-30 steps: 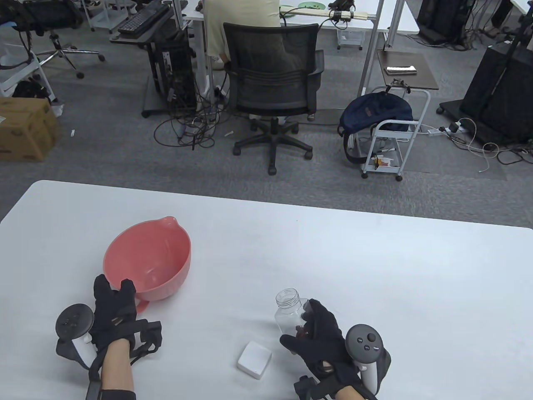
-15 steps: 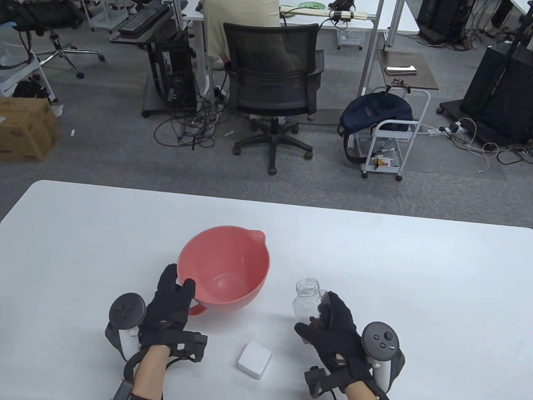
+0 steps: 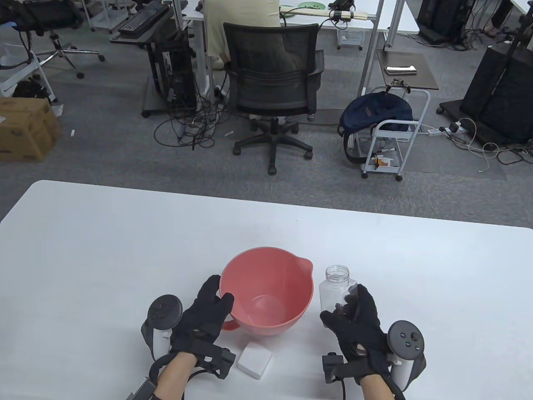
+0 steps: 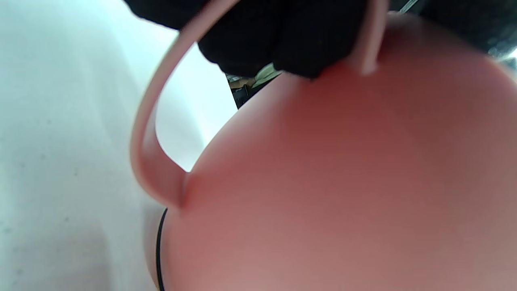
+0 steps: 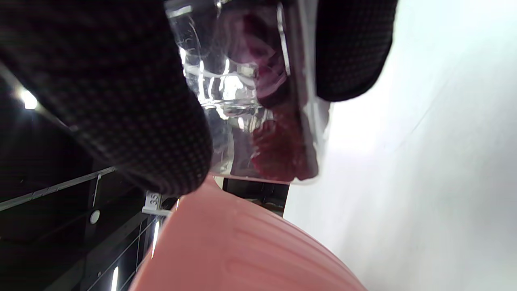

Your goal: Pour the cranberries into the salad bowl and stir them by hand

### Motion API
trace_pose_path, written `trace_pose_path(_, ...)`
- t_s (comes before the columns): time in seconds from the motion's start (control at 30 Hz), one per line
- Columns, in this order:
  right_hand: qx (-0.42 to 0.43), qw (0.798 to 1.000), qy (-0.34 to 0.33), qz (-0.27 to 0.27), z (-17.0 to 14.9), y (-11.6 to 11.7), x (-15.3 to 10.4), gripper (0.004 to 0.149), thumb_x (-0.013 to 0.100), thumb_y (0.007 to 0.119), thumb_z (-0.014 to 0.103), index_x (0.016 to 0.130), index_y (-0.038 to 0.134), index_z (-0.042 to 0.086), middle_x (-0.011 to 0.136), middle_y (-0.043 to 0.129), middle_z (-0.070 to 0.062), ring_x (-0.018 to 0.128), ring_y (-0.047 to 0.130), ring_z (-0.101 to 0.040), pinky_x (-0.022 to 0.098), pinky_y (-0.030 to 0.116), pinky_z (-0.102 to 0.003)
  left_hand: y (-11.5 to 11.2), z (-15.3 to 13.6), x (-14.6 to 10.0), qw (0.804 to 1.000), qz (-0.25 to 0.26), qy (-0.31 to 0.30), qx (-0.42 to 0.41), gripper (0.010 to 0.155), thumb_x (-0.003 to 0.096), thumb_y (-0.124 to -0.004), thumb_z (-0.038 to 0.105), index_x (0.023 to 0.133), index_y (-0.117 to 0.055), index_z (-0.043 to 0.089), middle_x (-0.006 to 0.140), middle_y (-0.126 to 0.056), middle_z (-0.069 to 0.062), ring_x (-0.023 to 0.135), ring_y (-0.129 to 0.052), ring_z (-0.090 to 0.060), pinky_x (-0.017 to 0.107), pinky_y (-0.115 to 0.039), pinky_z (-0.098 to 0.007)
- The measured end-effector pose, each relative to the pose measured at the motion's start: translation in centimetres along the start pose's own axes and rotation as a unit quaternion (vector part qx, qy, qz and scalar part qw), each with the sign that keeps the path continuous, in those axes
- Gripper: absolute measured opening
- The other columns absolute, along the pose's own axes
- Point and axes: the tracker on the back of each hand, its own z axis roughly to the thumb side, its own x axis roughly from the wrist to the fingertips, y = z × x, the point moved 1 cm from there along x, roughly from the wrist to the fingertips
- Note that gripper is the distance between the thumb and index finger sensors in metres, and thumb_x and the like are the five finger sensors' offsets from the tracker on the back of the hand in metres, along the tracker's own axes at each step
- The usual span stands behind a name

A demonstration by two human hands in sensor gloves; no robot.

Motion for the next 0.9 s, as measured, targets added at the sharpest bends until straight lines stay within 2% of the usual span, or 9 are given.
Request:
trace_pose_path(0.27, 0.017, 0.999, 0.019, -0.024, -0.4, -1.3, 0.5, 0.094, 0.027, 0.113, 0.046, 0.100, 0.054, 0.047, 0.104, 0.067, -0.004, 0.088, 0.074, -0.034, 0.050, 0.092, -0.029, -0.9, -0.5, 0.4, 1.000, -0.017, 0.003, 0.007, 0.077, 0.0489, -0.082, 0.070, 0.109, -0.050, 0.035, 0.054, -0.091, 0.010, 0.054, -0.092, -0.015, 0.025, -0.084, -0.028)
trace_pose_path(0.47, 0.029, 0.999, -0.007, -0.023, -0.1, -1.2, 0.5, 0.097, 0.027, 0.112, 0.046, 0.101, 0.052, 0.029, 0.102, 0.075, -0.003, 0.088, 0.077, -0.031, 0.050, 0.093, -0.026, -0.9, -0.3, 0.3, 0.998, -0.005, -0.015, 0.056, 0.078, 0.0485, -0.079, 0.075, 0.109, -0.049, 0.036, 0.053, -0.091, 0.015, 0.053, -0.094, -0.012, 0.029, -0.086, -0.027)
trace_pose_path(0.57, 0.034, 0.999, -0.029, -0.019, 0.3, -1.1, 0.3, 0.096, 0.028, 0.111, 0.048, 0.101, 0.052, 0.033, 0.103, 0.073, -0.001, 0.087, 0.075, -0.030, 0.054, 0.087, -0.031, -0.9, -0.4, 0.2, 0.998, -0.001, -0.014, 0.053, 0.079, 0.0479, -0.079, 0.075, 0.109, -0.049, 0.036, 0.053, -0.092, 0.015, 0.053, -0.094, -0.011, 0.029, -0.086, -0.027)
trace_pose_path(0.73, 0.051, 0.997, -0.065, -0.005, 0.7, -1.0, 0.0, 0.088, 0.028, 0.109, 0.054, 0.100, 0.058, 0.043, 0.103, 0.073, 0.001, 0.086, 0.072, -0.030, 0.063, 0.079, -0.046, -0.9, -0.4, 0.3, 0.998, -0.003, -0.012, 0.055, 0.080, 0.0475, -0.080, 0.076, 0.109, -0.049, 0.036, 0.053, -0.092, 0.015, 0.052, -0.094, -0.011, 0.030, -0.086, -0.027)
trace_pose_path(0.9, 0.079, 0.993, -0.088, 0.006, 0.9, -0.6, 0.0, 0.083, 0.028, 0.110, 0.055, 0.097, 0.066, 0.045, 0.102, 0.074, -0.002, 0.084, 0.072, -0.030, 0.063, 0.080, -0.053, -0.8, -0.3, 0.3, 0.999, -0.008, -0.009, 0.053, 0.080, 0.0474, -0.080, 0.076, 0.109, -0.049, 0.036, 0.053, -0.092, 0.015, 0.053, -0.094, -0.012, 0.030, -0.086, -0.028)
